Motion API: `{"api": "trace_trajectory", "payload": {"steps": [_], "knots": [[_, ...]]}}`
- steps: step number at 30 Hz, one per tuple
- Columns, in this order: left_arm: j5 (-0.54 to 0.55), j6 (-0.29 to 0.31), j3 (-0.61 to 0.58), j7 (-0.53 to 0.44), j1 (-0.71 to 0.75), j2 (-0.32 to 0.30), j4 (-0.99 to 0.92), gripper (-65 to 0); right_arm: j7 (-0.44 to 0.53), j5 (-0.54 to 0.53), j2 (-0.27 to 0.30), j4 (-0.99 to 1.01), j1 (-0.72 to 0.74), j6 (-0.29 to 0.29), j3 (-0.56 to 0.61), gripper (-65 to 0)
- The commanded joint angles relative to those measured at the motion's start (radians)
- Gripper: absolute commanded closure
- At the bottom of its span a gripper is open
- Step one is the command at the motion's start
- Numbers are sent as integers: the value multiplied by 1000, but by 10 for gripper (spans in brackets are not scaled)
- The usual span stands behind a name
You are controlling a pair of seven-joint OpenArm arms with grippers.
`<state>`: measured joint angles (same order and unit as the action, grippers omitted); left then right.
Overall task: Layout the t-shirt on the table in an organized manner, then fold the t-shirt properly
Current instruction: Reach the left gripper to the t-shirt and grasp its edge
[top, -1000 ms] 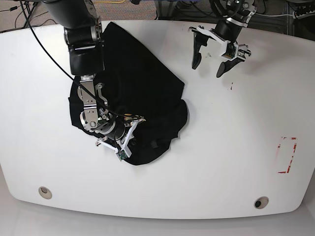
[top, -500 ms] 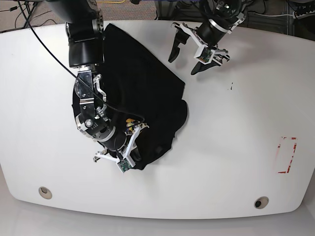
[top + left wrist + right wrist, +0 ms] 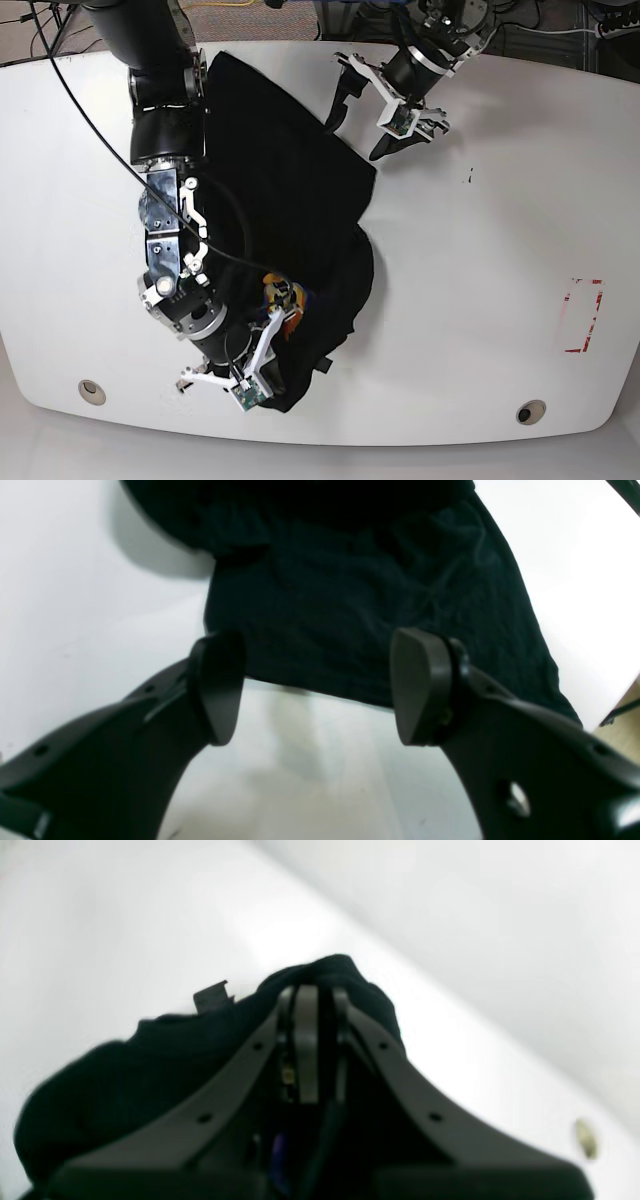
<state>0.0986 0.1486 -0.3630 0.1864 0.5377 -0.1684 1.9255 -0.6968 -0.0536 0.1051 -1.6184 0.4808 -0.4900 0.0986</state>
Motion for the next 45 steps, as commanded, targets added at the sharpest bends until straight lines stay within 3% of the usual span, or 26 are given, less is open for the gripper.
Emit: {"api": "trace_trajectory", "payload": {"steps": [1, 9, 18, 25, 40, 43, 45], "knots": [[6, 3, -3, -26, -23, 14, -31, -429, 32, -9, 0, -16, 66, 7, 19, 0], [6, -2, 6, -26, -118, 79, -191, -429, 32, -10, -15, -16, 115, 7, 25, 0], [2, -2, 103, -14, -202, 145, -292, -429, 32, -13, -28, -16, 109, 7, 25, 0], [6, -2, 109, 104, -296, 151, -346, -429, 32, -16, -28, -18, 108, 7, 25, 0], [8, 1, 101, 115, -411, 180, -472, -419, 32, -18, -20, -21, 108, 7, 22, 0], [5, 1, 100, 115, -408, 178, -472, -381, 32, -18, -20, -21, 108, 7, 22, 0], [2, 1, 89, 115, -408, 177, -473, -290, 32, -18, -20, -21, 108, 7, 22, 0]]}}
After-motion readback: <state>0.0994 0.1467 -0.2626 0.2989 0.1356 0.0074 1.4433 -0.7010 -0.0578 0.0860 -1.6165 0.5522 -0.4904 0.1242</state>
